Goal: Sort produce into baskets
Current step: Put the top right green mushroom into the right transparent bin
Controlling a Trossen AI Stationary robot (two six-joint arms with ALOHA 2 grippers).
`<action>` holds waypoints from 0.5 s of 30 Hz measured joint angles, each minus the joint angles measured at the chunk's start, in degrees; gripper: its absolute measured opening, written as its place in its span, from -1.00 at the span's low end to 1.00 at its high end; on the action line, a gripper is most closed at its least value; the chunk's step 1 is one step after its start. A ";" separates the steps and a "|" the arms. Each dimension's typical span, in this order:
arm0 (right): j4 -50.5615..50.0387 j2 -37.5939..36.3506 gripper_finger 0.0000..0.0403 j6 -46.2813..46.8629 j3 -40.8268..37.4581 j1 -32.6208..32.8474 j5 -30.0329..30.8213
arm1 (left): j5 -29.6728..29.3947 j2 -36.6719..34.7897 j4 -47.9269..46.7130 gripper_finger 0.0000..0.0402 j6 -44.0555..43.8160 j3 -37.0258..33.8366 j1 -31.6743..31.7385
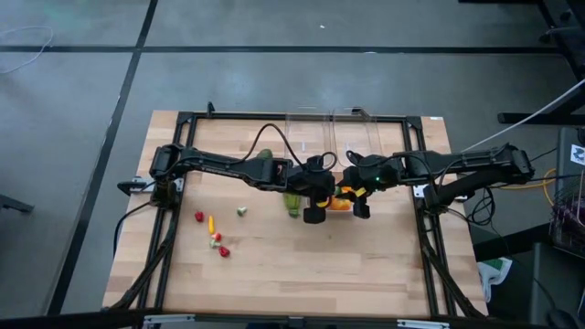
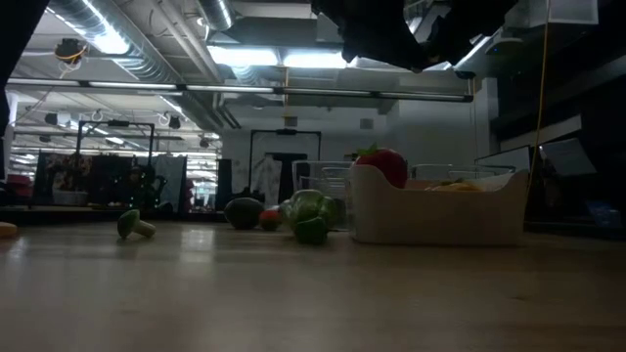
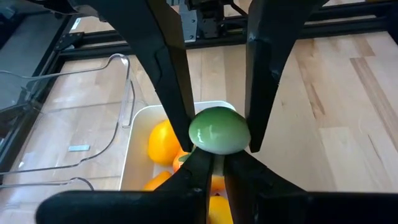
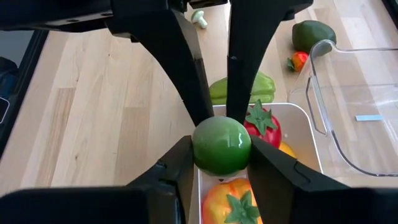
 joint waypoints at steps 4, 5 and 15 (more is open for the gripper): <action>0.25 0.00 -0.36 0.00 -0.01 0.00 0.03 | 0.02 0.00 0.04 -0.72 1.98 0.00 0.00; 0.55 0.00 -0.36 0.00 0.01 0.00 0.08 | 0.02 0.00 0.07 -0.66 2.06 0.00 0.00; 0.59 0.00 -0.37 -1.98 0.01 0.01 7.05 | -1.64 -0.22 -1.62 -0.16 3.20 0.00 0.11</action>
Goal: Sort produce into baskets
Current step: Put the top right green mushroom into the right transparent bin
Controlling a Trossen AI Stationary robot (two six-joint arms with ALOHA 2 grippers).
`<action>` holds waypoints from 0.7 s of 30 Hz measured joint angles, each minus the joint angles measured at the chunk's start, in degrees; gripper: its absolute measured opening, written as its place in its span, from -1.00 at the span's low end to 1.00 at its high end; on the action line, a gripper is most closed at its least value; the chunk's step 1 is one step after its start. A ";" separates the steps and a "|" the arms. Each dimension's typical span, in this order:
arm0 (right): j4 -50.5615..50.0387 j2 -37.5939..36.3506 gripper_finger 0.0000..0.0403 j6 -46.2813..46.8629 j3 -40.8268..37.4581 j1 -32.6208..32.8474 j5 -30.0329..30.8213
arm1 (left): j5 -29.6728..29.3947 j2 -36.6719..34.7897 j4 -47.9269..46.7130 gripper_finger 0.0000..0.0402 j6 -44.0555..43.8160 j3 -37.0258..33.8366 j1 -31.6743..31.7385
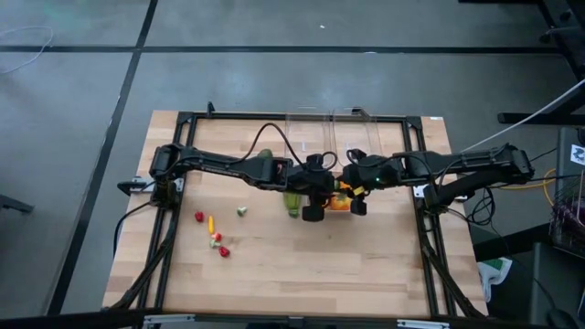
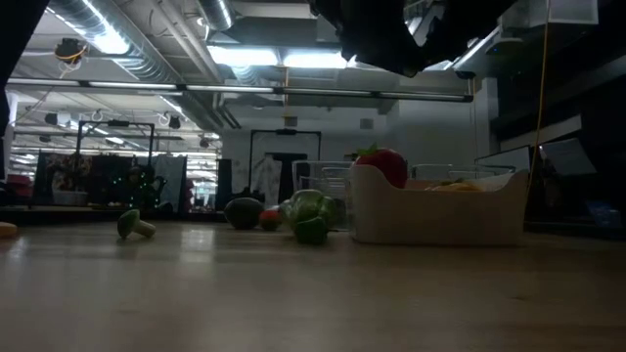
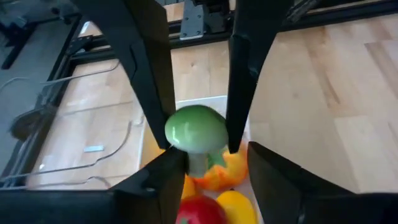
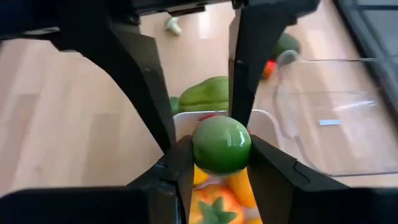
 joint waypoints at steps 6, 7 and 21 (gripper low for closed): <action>-4.17 0.00 -0.37 -2.94 0.00 -0.27 12.24 | 0.60 -0.11 -3.63 -0.12 -0.40 0.01 1.16; -4.91 -0.05 -0.37 -2.92 0.01 -0.78 13.74 | 0.87 -0.11 -3.82 -0.12 -0.47 -0.02 1.21; -14.10 -0.04 -0.37 -4.06 0.07 -14.80 16.77 | 0.57 -0.09 -6.22 -0.12 -2.34 -0.02 3.34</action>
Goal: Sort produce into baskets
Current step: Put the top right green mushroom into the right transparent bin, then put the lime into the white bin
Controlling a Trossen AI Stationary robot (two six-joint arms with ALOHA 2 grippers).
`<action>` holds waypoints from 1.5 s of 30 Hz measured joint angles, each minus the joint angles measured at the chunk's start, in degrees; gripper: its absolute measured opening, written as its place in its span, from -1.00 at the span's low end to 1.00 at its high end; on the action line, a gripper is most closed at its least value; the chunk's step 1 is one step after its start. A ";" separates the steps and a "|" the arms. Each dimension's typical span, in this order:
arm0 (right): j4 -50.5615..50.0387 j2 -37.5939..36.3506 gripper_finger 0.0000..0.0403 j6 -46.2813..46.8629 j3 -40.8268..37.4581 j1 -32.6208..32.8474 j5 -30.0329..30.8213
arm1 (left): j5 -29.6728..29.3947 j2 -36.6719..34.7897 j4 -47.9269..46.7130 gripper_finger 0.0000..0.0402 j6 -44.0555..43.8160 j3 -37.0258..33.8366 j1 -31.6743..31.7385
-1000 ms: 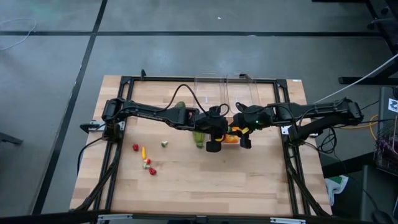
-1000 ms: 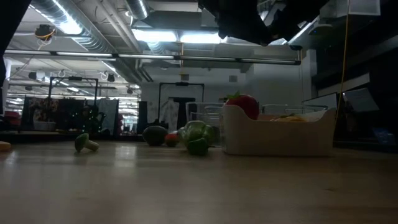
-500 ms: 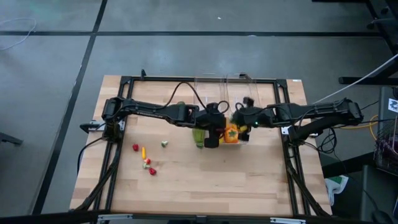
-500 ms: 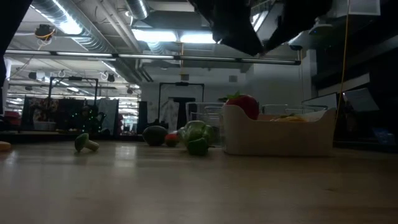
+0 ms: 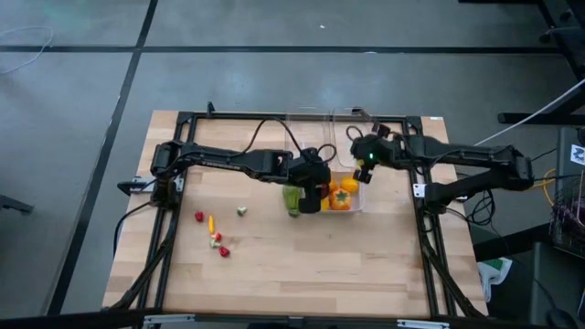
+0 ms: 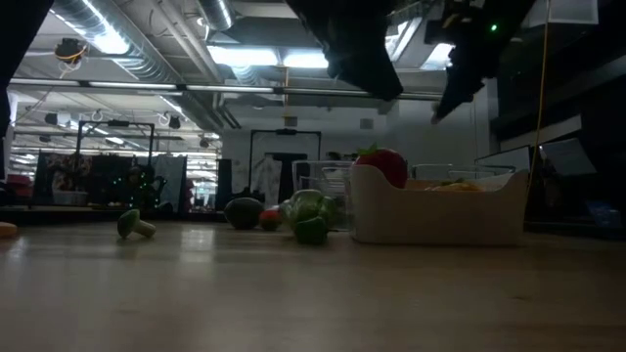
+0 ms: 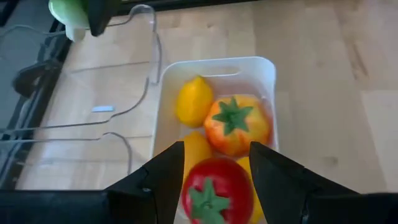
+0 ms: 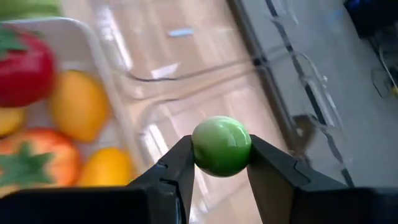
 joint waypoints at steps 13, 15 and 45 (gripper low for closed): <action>2.24 2.10 -0.37 -3.17 -0.04 -17.45 -7.78 | -0.14 0.00 0.16 -0.11 0.15 0.00 -1.70; 2.90 3.62 -0.37 -3.16 -0.04 -19.76 -9.69 | -0.12 0.00 0.15 -0.11 0.22 0.00 -1.96; 3.79 16.98 0.05 -3.12 -0.09 -24.62 -12.28 | -0.13 0.07 -0.13 -0.11 0.40 0.00 -2.90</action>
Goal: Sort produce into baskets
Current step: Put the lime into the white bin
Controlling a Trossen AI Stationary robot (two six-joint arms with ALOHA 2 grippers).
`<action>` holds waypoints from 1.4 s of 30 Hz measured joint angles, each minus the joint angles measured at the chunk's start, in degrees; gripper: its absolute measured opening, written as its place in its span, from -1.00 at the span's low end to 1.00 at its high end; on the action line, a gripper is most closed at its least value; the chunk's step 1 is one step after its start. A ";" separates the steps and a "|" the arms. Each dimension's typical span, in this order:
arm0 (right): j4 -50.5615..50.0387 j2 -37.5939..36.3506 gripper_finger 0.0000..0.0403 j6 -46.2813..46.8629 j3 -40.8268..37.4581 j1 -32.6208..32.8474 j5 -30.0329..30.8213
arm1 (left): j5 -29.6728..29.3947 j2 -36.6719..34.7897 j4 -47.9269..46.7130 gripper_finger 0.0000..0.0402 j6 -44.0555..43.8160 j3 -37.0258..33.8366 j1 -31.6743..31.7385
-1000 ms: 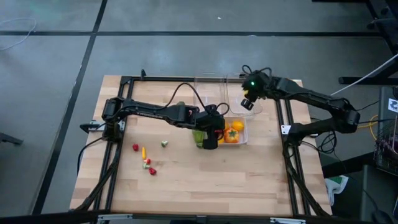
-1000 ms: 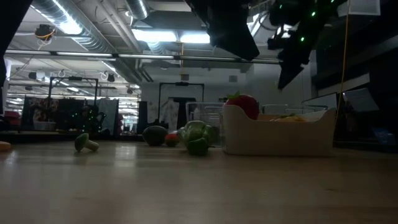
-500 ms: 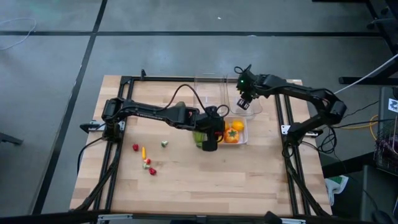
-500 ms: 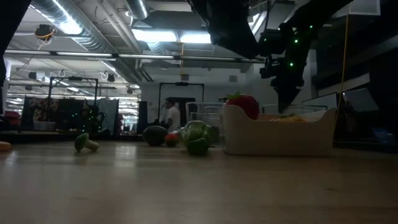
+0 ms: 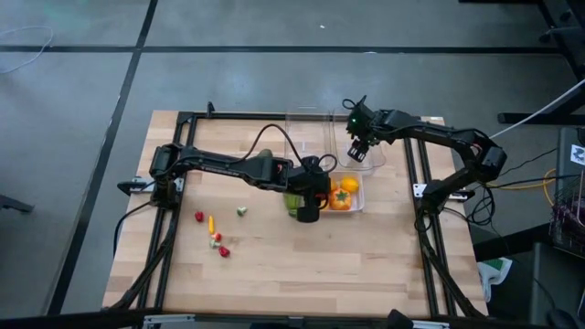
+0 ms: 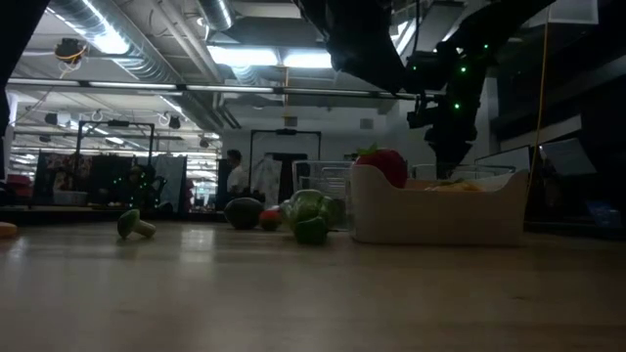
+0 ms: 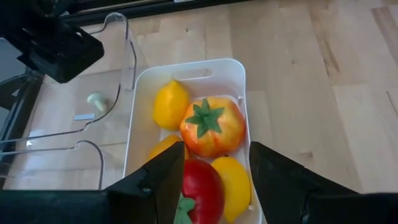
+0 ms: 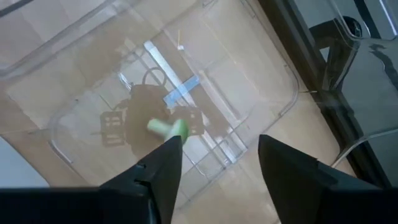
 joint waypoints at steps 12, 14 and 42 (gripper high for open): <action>-0.36 0.00 0.11 -0.01 0.00 0.00 -0.04 | -0.12 -1.90 -9.29 -0.11 2.07 0.02 1.29; -0.79 0.00 0.11 -0.02 0.00 0.02 -0.02 | -0.03 -2.52 -11.60 -0.11 2.20 0.02 1.63; 0.21 -0.07 0.11 -0.03 0.00 0.04 -0.44 | 0.72 -13.07 -25.50 -0.11 4.38 -15.87 23.24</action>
